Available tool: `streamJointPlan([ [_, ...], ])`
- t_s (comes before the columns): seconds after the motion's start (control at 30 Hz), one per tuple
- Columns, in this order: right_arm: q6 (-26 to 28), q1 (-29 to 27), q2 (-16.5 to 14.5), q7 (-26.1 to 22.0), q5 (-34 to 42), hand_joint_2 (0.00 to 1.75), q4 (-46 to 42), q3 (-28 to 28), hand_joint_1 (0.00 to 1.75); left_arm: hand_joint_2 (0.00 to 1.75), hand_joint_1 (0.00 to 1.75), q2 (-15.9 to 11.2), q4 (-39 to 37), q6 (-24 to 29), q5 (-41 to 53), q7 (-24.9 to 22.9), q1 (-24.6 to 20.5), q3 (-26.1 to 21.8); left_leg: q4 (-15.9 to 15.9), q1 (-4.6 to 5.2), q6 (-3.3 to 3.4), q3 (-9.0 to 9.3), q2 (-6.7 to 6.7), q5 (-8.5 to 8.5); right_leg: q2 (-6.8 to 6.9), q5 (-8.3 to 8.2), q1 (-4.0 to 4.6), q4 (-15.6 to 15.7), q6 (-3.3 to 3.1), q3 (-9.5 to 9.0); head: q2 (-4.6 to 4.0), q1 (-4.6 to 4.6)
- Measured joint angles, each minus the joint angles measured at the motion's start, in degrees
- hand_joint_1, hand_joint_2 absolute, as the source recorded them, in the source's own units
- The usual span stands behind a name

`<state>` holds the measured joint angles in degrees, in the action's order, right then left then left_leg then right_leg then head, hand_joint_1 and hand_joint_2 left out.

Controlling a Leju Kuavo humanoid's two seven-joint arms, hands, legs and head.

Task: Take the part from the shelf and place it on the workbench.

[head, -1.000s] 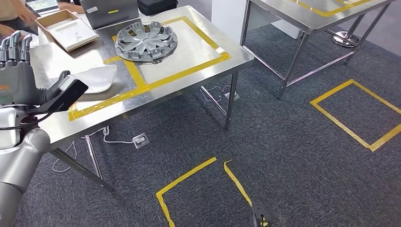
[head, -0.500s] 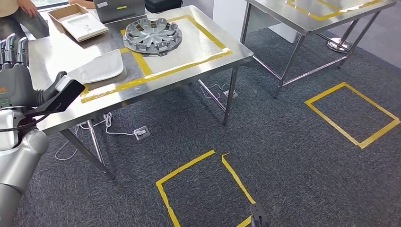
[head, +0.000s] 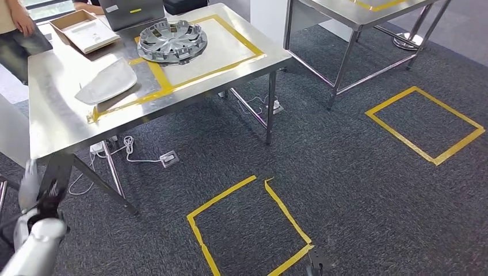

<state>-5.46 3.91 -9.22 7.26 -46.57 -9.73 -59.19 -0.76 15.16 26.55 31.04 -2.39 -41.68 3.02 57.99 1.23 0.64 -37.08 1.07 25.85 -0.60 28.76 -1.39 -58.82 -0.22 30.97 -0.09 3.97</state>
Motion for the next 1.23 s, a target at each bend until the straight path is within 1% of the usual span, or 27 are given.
streamJointPlan([
  [0.03,-0.1,-0.1,0.1,0.6,0.0,1.75,0.0,0.4,0.00,1.75,0.00,0.0,-0.3,-1.7,-4.5,-6.6,4.7,-3.7,-0.3,0.07,0.44,0.24,0.01,-1.54,-0.36,-0.11,0.06,-0.1,-0.19,0.10,0.00,-0.20],
  [0.07,-0.1,-0.3,0.3,0.9,0.4,1.75,0.0,1.1,0.00,1.75,0.00,0.0,-0.3,-2.8,-7.4,-12.7,9.3,-6.9,-0.4,0.04,0.50,0.32,0.00,-2.83,-0.68,-0.13,0.18,-0.2,-0.27,0.32,0.00,-0.44],
  [0.1,-0.1,-0.7,0.6,1.0,1.1,1.75,-0.1,2.0,0.00,1.75,0.00,0.0,-0.3,-3.6,-9.1,-16.8,13.8,-9.4,-0.5,-0.13,-0.06,0.21,-0.01,-4.25,-0.82,-0.12,0.35,-0.3,-0.34,0.63,0.00,-0.64],
  [0.13,0.0,-1.1,1.0,0.9,2.1,1.75,-0.2,3.0,0.00,1.75,0.00,0.0,-0.4,-4.3,-10.1,-18.8,17.6,-11.2,-0.6,-0.32,-0.78,0.00,-0.15,-5.25,-0.76,-0.08,0.51,-0.5,-0.40,0.99,0.00,-0.83],
  [0.17,0.2,-1.5,1.3,0.8,3.2,1.75,-0.4,4.0,0.00,1.75,0.00,0.0,-0.4,-4.9,-10.6,-18.4,20.5,-12.2,-0.6,-0.48,-1.60,-0.37,-0.32,-5.15,-0.53,-0.03,0.63,-0.5,-0.45,1.29,0.00,-0.86],
  [0.2,0.3,-1.8,1.6,0.6,4.3,1.75,-0.6,5.1,0.00,1.75,0.00,0.0,-0.4,-5.5,-11.1,-17.1,22.8,-13.0,-0.7,-0.61,-2.06,-0.67,-0.50,-5.26,-0.26,0.01,0.71,-0.6,-0.49,1.47,0.00,-0.86],
  [0.3,0.6,-2.5,2.5,-0.1,7.6,1.75,-1.2,8.5,0.00,1.75,0.00,-0.1,-0.4,-7.1,-12.8,-14.1,27.6,-14.8,-0.6,-0.62,-1.87,-1.05,-0.77,-5.12,0.06,0.06,0.79,-0.6,-0.50,1.59,0.00,-0.88],
  [0.47,1.3,-4.1,3.5,-1.1,13.5,1.75,-2.5,15.4,0.00,1.75,0.00,-0.3,0.1,-10.0,-15.6,-11.5,32.9,-15.4,-0.6,-0.60,-1.79,-1.16,-0.90,-5.01,0.20,0.15,0.76,-0.5,-0.40,1.59,0.00,-0.89],
  [0.7,2.3,-6.1,4.8,-2.6,21.6,1.75,-4.7,25.4,0.00,1.75,0.00,-0.3,1.5,-14.0,-19.4,-8.1,37.7,-15.2,-0.4,-0.60,-1.60,-1.25,-1.02,-4.99,0.33,0.08,0.76,-0.4,-0.25,1.55,0.00,-0.88],
  [0.93,3.2,-7.9,5.7,-4.1,29.4,1.75,-6.9,35.1,0.00,1.75,0.00,-0.2,3.1,-17.9,-23.0,-4.8,41.6,-13.1,-0.3,-0.59,-1.49,-1.34,-1.06,-4.99,0.35,0.03,0.76,-0.4,-0.15,1.53,0.00,-0.89],
  [0.97,3.3,-8.2,5.9,-4.3,30.6,1.75,-7.2,36.6,0.00,1.31,0.00,-0.2,3.4,-18.5,-23.5,-4.3,42.2,-12.6,-0.2,-0.59,-1.48,-1.34,-1.06,-4.98,0.35,0.03,0.75,-0.4,-0.14,1.53,0.00,-0.89],
  [1.07,3.8,-9.2,6.3,-5.0,34.1,0.44,-8.3,41.1,0.00,0.00,0.00,-0.1,4.2,-20.2,-25.2,-2.8,43.9,-11.1,-0.2,-0.58,-1.41,-1.37,-1.06,-4.93,0.36,0.03,0.75,-0.4,-0.11,1.53,0.00,-0.88],
  [1.1,3.9,-9.5,6.5,-5.2,35.3,0.00,-8.6,42.6,0.00,0.00,0.00,0.0,4.4,-20.8,-25.7,-2.4,44.5,-10.6,-0.2,-0.58,-1.39,-1.37,-1.06,-4.92,0.36,0.03,0.75,-0.4,-0.11,1.53,0.00,-0.88],
  [1.23,4.4,-10.4,7.0,-5.9,39.3,0.00,-9.6,47.3,0.00,0.00,0.00,0.1,5.3,-22.8,-27.6,-0.7,46.4,-8.8,-0.2,-0.58,-1.30,-1.40,-1.06,-4.86,0.35,0.03,0.74,-0.4,-0.08,1.53,0.00,-0.88],
])
